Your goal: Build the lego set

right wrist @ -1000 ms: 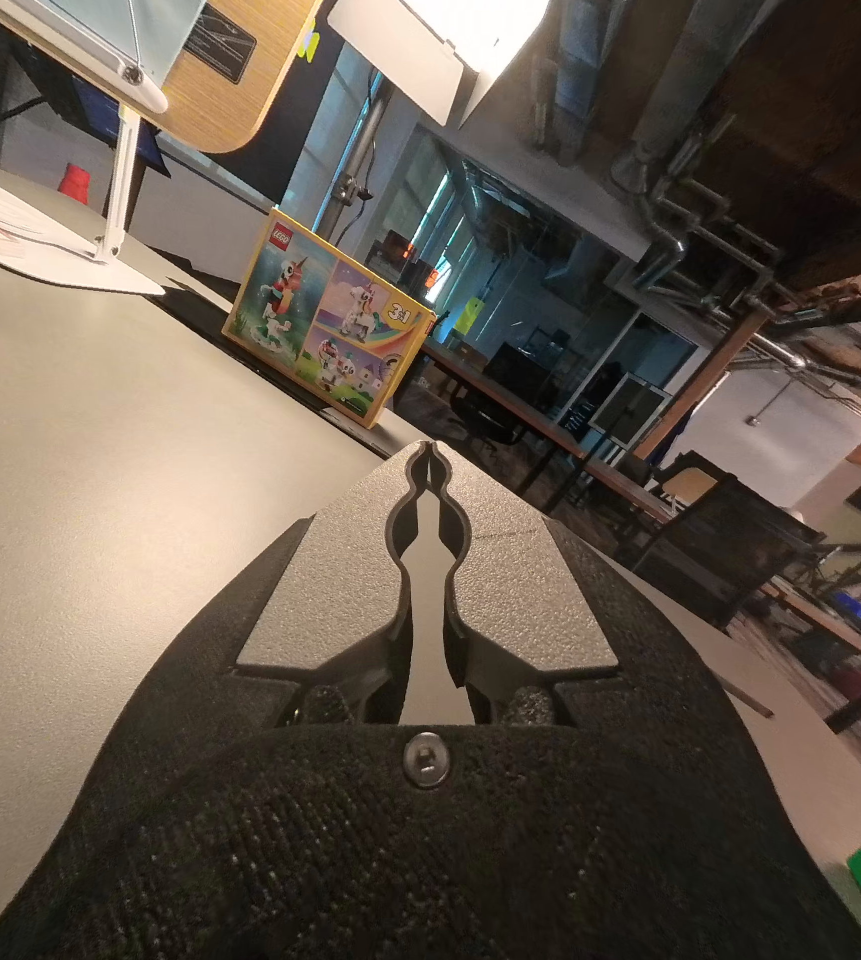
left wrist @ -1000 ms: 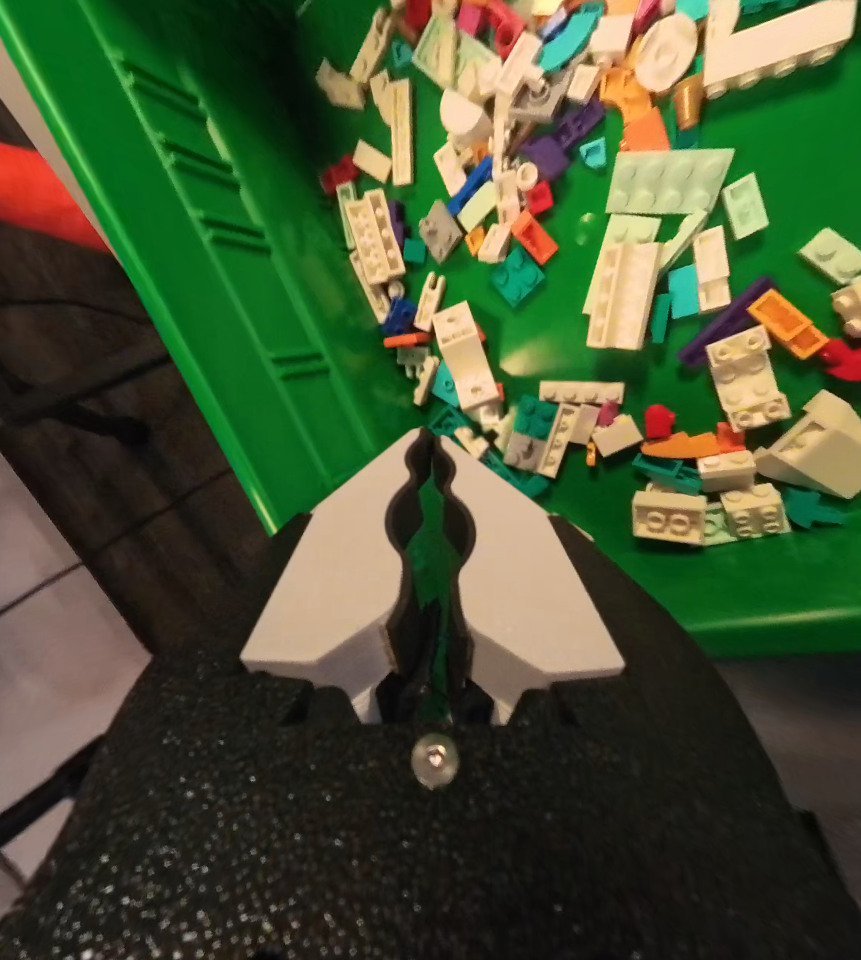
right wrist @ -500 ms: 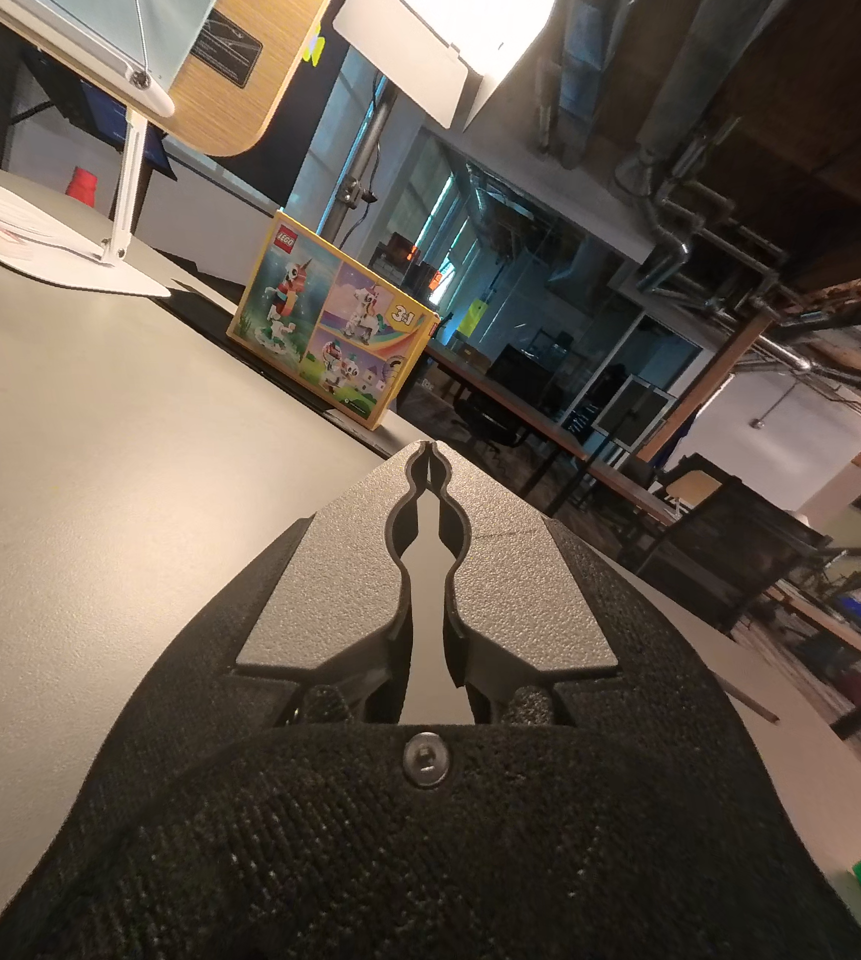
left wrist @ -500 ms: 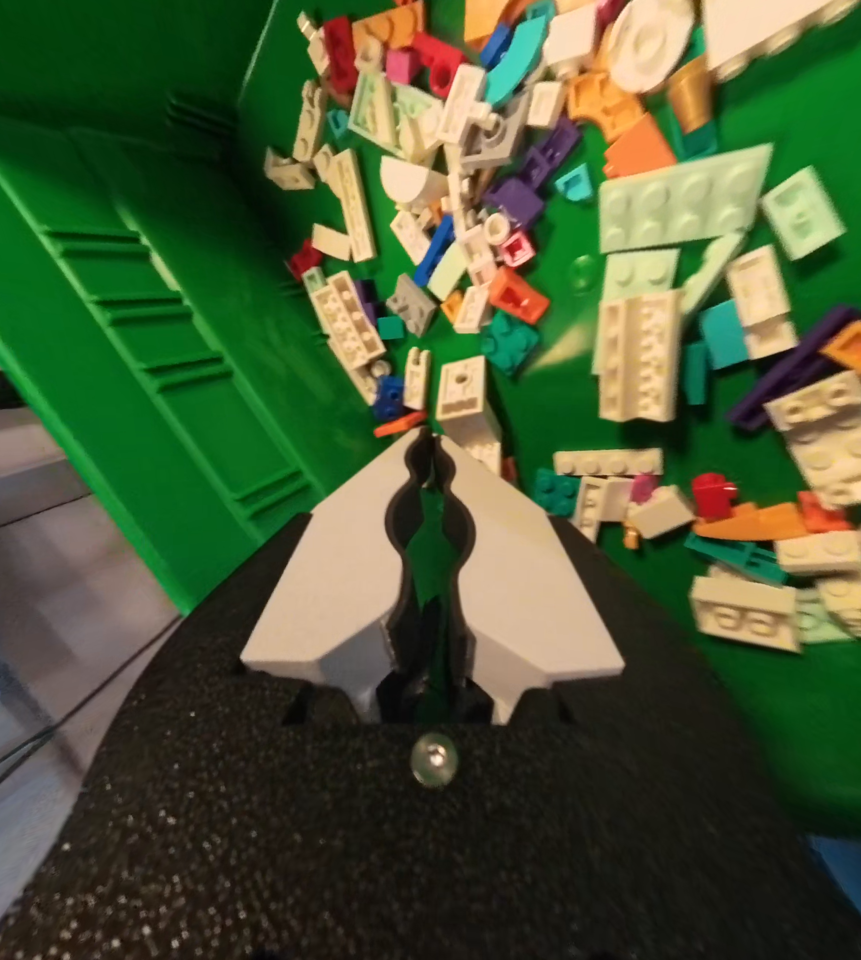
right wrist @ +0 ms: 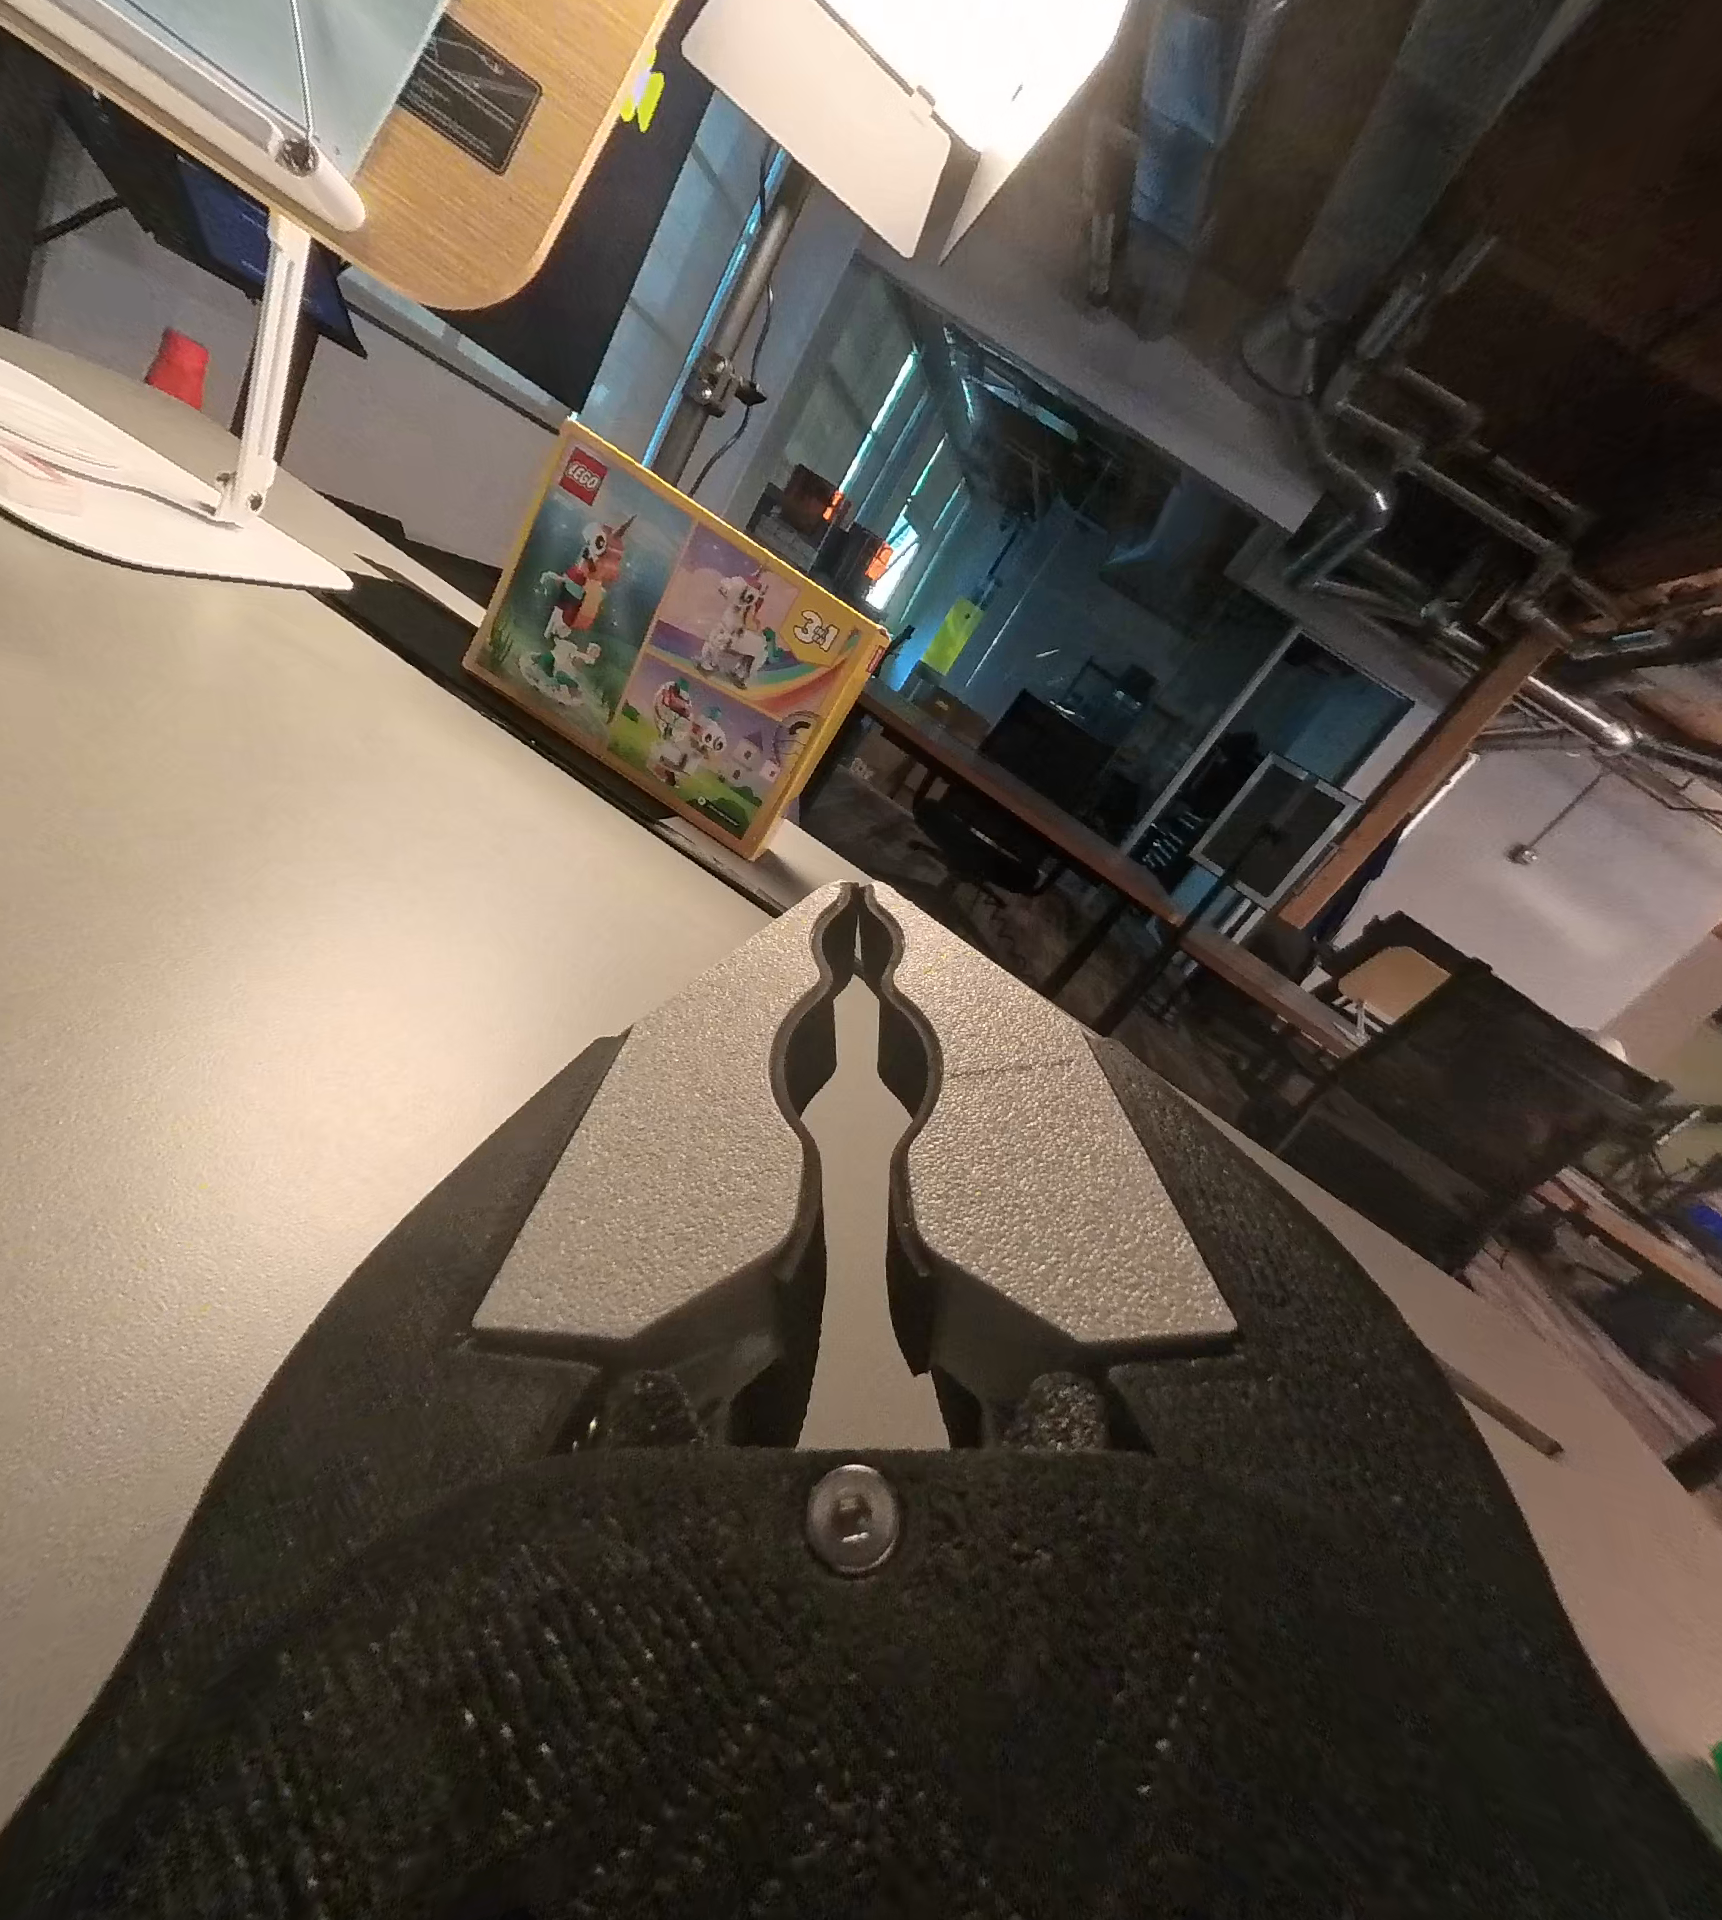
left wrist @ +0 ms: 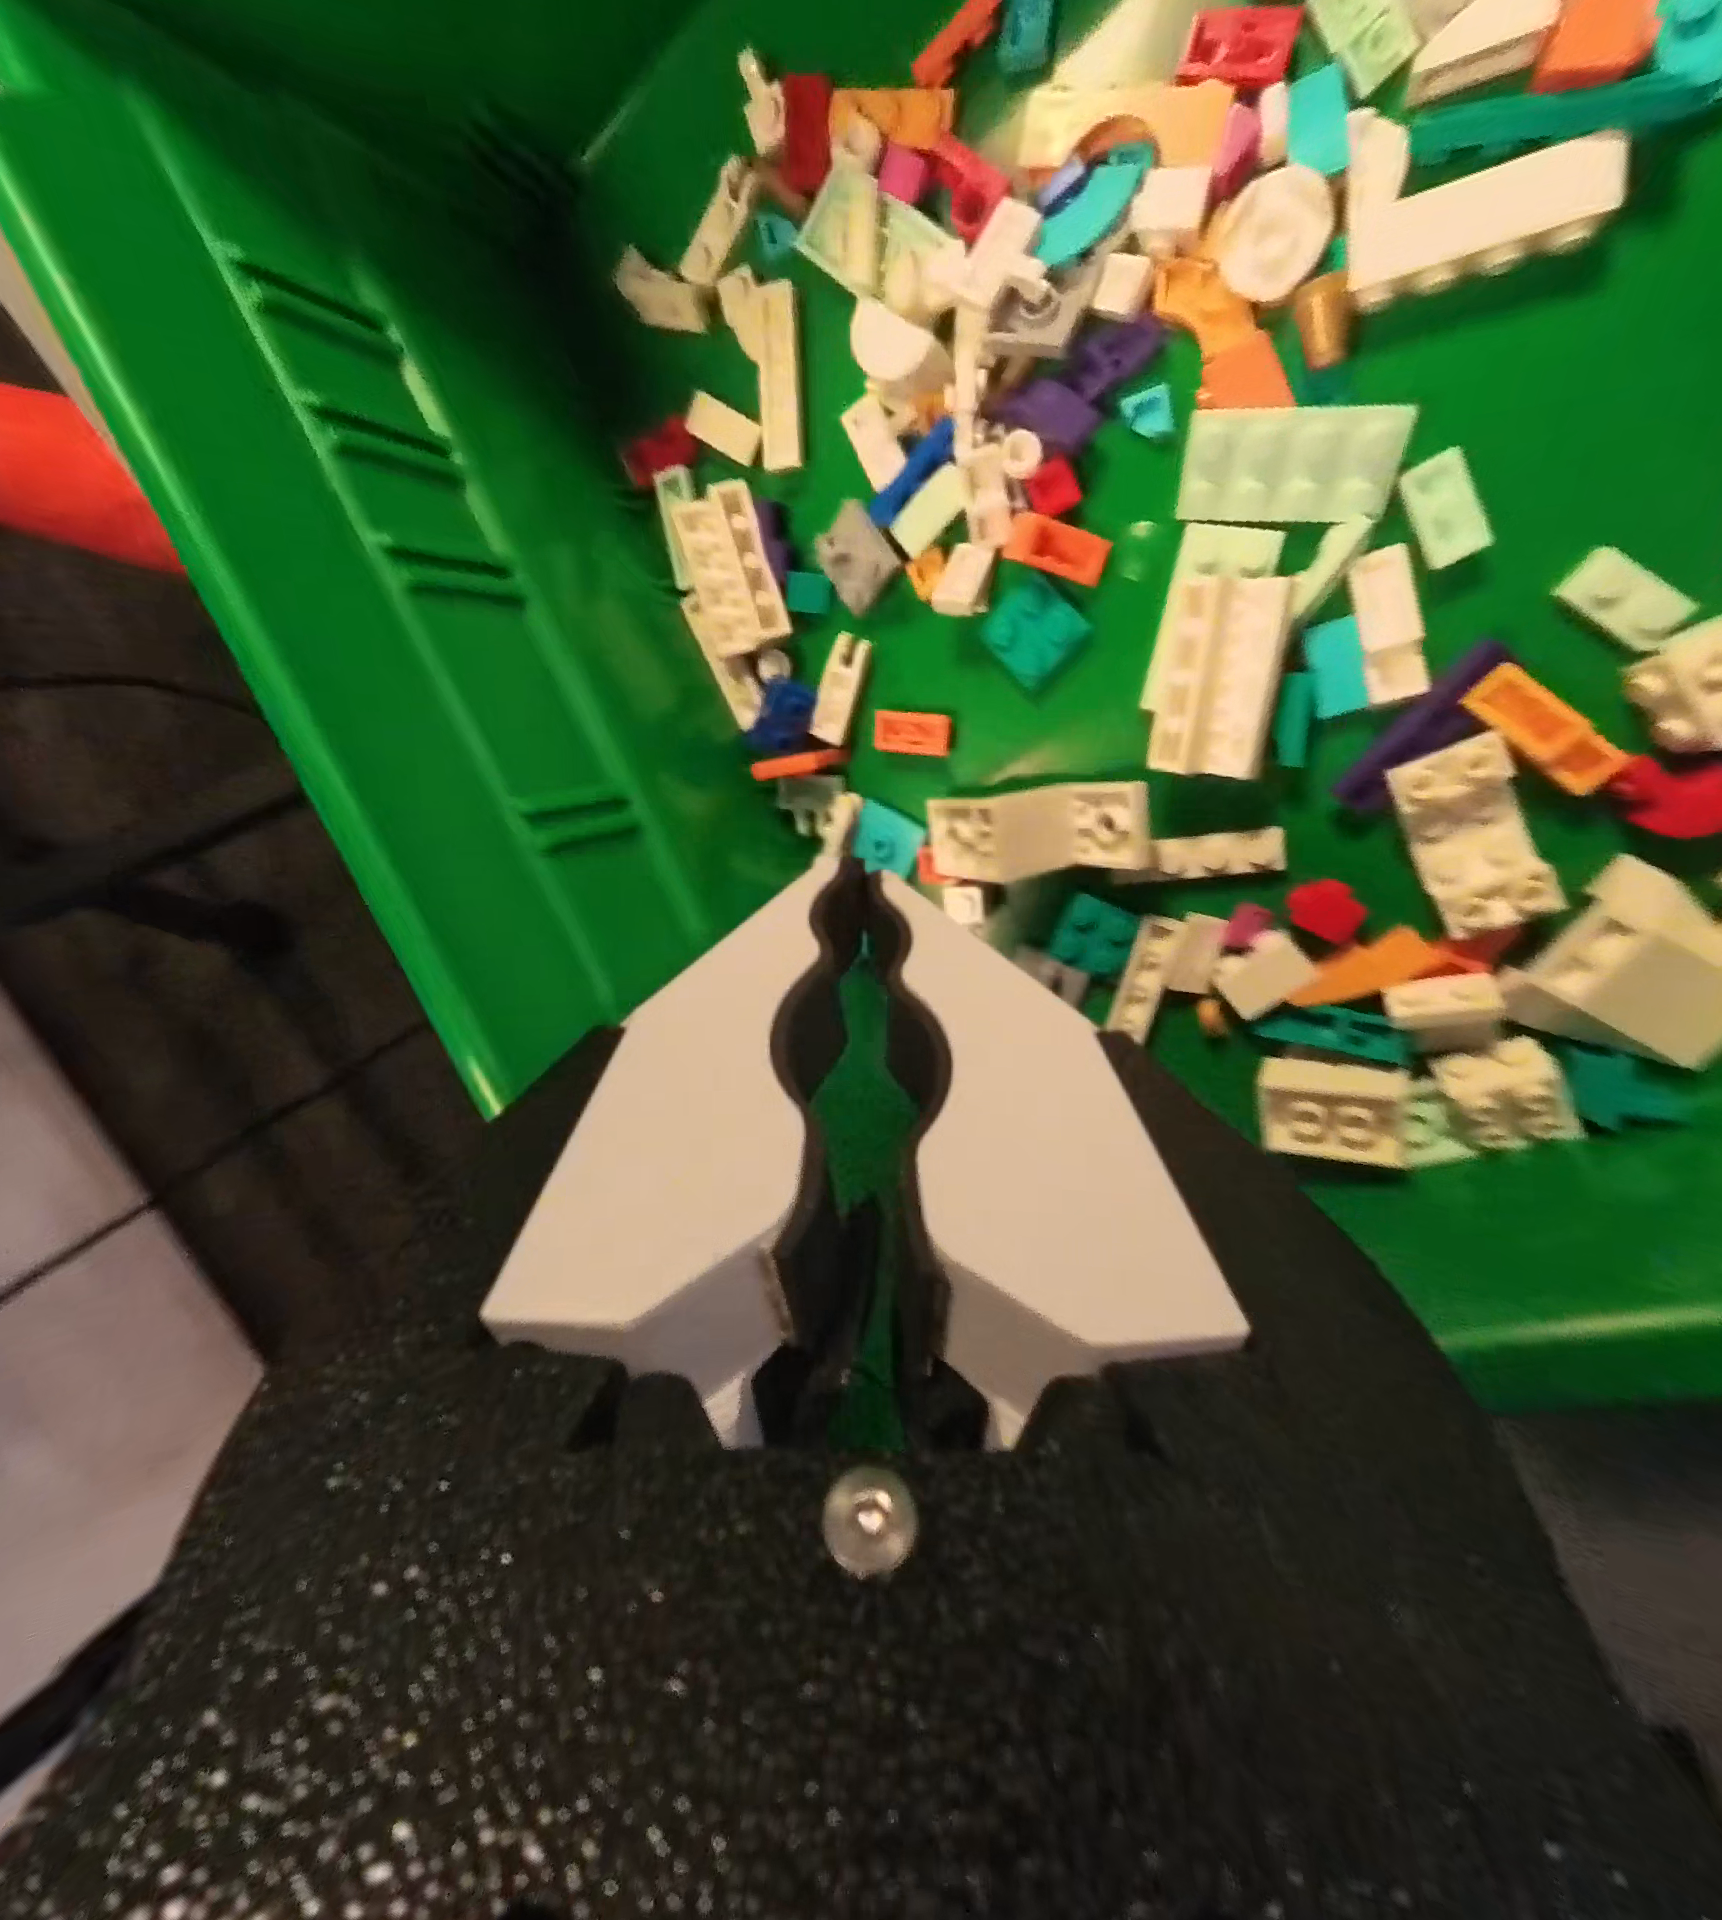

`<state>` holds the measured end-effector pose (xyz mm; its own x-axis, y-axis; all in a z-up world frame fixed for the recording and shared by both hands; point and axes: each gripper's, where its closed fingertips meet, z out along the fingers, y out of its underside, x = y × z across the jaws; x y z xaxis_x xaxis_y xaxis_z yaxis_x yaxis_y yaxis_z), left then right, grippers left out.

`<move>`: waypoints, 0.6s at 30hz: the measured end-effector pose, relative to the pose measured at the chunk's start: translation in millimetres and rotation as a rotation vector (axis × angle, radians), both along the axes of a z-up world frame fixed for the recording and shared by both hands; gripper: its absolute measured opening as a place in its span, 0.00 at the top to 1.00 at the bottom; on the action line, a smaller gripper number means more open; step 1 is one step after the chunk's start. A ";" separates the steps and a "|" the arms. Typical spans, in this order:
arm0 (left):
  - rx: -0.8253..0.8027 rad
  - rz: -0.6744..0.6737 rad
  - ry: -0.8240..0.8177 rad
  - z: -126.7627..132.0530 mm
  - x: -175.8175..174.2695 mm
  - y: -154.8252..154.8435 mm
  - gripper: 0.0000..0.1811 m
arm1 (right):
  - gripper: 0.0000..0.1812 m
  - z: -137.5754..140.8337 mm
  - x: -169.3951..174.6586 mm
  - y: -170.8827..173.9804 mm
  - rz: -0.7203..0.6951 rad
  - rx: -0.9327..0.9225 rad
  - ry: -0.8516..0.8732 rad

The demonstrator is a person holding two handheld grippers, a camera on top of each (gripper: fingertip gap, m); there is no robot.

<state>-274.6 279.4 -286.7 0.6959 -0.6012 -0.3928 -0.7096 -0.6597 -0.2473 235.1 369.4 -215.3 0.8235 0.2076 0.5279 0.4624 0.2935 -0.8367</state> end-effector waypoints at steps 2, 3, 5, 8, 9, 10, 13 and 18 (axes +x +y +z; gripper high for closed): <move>0.017 -0.039 0.022 -1.2 2.3 10.3 1.00 | 1.00 0.0 0.0 -0.2 0.001 0.000 0.001; 0.009 -0.053 0.010 -3.2 5.4 14.0 1.00 | 1.00 0.0 -0.2 -0.2 0.002 0.000 0.000; -0.002 -0.076 -0.023 -5.6 11.4 22.6 1.00 | 1.00 -0.2 -0.4 -0.2 0.002 0.000 -0.002; -0.011 -0.110 -0.045 -7.7 19.2 37.3 1.00 | 1.00 -0.4 -0.8 -0.1 0.003 -0.001 -0.004; -0.005 -0.130 -0.041 -8.8 22.0 43.4 1.00 | 1.00 -0.5 -0.9 -0.1 0.003 -0.001 -0.004; -0.002 -0.146 -0.038 -10.9 25.0 48.9 1.00 | 1.00 -0.7 -1.1 0.0 0.003 -0.002 -0.006; -0.008 -0.191 -0.038 -19.5 36.0 60.8 1.00 | 1.00 -1.0 -1.5 0.0 0.003 -0.002 -0.010; -0.038 -0.245 -0.074 -29.1 51.1 64.8 1.00 | 1.00 -1.4 -1.8 0.1 0.003 -0.004 -0.013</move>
